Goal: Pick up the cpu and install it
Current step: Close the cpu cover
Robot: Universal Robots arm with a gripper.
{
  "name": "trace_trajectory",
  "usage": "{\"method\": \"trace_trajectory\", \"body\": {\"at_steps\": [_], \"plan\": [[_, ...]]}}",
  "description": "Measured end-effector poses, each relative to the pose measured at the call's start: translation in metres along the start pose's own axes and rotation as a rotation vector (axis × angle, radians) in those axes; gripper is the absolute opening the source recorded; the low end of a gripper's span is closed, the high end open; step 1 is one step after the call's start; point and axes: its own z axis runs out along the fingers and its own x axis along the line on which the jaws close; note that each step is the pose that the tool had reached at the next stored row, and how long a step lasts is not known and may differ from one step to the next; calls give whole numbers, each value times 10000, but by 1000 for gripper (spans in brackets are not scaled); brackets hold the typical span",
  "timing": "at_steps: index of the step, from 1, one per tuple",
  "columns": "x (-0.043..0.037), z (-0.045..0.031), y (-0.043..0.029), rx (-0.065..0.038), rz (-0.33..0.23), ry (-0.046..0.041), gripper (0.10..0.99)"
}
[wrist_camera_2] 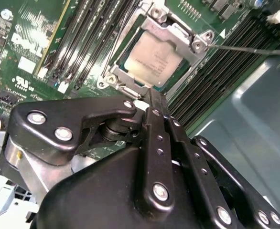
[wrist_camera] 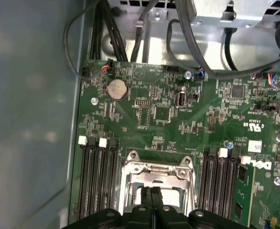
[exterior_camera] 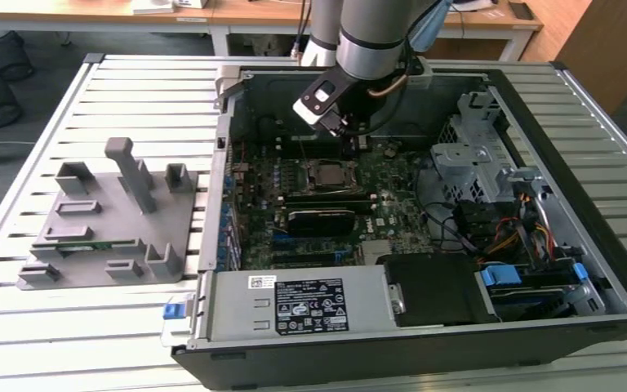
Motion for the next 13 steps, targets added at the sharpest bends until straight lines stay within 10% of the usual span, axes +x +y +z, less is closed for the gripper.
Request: {"method": "trace_trajectory", "body": {"at_steps": [13], "plan": [[9, 32, -169, -1, 0, 0, 106]]}}
